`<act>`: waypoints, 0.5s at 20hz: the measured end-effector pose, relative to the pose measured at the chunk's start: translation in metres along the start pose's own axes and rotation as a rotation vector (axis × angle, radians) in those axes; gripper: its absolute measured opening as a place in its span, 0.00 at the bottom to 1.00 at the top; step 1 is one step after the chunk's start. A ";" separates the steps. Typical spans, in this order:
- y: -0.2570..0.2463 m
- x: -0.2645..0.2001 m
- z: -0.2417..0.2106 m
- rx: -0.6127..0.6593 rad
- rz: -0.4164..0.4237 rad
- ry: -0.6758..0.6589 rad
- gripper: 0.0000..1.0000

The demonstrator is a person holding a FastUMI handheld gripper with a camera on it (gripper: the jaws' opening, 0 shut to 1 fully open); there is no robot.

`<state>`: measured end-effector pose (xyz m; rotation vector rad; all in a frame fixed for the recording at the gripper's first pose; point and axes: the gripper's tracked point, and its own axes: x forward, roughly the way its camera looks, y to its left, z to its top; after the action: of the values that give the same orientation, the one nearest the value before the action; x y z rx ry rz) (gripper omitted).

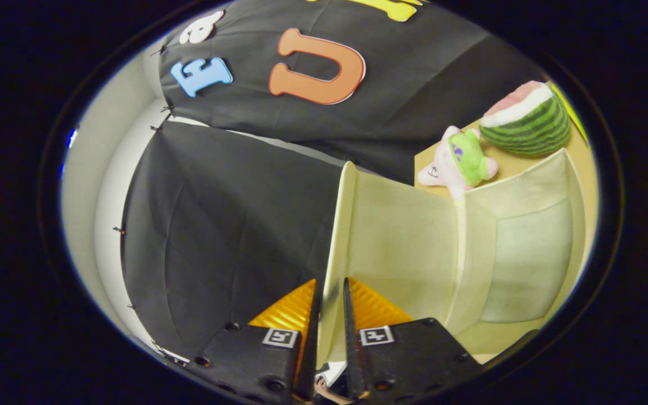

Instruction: Open the storage box then place both shoes into the box .Put the left shoe in first, then the right shoe, with the right side of both shoes facing outward in a uniform manner.

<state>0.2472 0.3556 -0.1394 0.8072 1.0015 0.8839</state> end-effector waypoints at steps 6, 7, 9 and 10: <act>-0.031 0.008 -0.011 -0.011 -0.153 0.006 1.00; -0.036 0.002 -0.009 -0.005 -0.166 0.003 1.00; -0.049 -0.013 -0.003 -0.019 -0.206 -0.009 1.00; -0.057 -0.024 0.000 -0.029 -0.231 -0.016 1.00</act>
<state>0.2537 0.3103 -0.1810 0.6585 1.0422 0.6910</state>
